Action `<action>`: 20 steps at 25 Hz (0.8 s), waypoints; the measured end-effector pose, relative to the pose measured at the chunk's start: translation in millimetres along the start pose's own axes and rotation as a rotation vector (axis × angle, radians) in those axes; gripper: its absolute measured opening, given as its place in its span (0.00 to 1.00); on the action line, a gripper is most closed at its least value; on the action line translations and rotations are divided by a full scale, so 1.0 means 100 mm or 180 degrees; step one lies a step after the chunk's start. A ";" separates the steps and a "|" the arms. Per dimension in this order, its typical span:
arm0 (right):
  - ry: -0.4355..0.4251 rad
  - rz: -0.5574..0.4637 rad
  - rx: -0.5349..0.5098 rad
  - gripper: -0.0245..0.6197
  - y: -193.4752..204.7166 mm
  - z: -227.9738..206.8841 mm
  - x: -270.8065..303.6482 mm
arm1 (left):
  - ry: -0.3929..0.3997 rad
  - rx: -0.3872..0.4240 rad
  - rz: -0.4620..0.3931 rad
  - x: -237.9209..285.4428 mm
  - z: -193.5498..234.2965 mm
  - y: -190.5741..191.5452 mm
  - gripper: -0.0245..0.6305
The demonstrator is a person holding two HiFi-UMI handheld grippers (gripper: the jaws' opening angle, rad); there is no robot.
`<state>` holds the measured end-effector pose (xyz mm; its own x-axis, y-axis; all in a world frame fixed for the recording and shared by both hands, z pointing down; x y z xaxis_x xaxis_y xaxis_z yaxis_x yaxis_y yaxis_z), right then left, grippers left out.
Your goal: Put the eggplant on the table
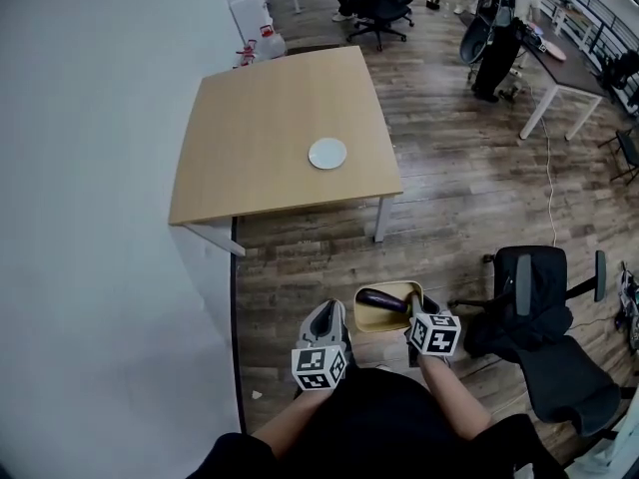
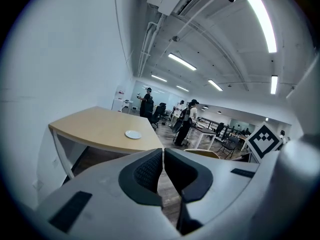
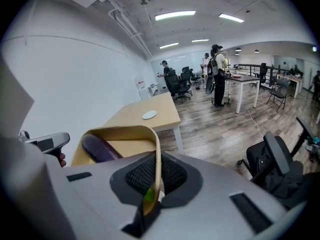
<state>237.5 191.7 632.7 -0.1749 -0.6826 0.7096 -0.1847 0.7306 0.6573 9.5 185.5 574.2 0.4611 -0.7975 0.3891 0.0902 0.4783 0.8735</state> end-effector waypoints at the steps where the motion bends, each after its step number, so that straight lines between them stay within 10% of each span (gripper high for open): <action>1: 0.0016 0.0007 0.0016 0.14 -0.06 0.02 0.08 | 0.0019 -0.0004 0.0014 0.09 0.06 -0.04 0.07; 20: 0.0331 0.0112 0.0103 0.14 -1.22 0.54 1.21 | 0.0401 -0.0104 -0.0037 1.14 1.18 -0.96 0.07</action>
<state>186.7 18.7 624.8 -0.0808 -0.6501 0.7556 -0.2118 0.7519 0.6243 -51.0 5.4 569.4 0.5670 -0.7514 0.3374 0.1239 0.4828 0.8669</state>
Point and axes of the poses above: the fingertips, and each gripper's own axes: x forward along the fingers, z to its left, y out of its underside, the point moved 3 cm from there along -x, backward along the fingers, and after that the axes turned 4 degrees about z, right-handed, at the moved point
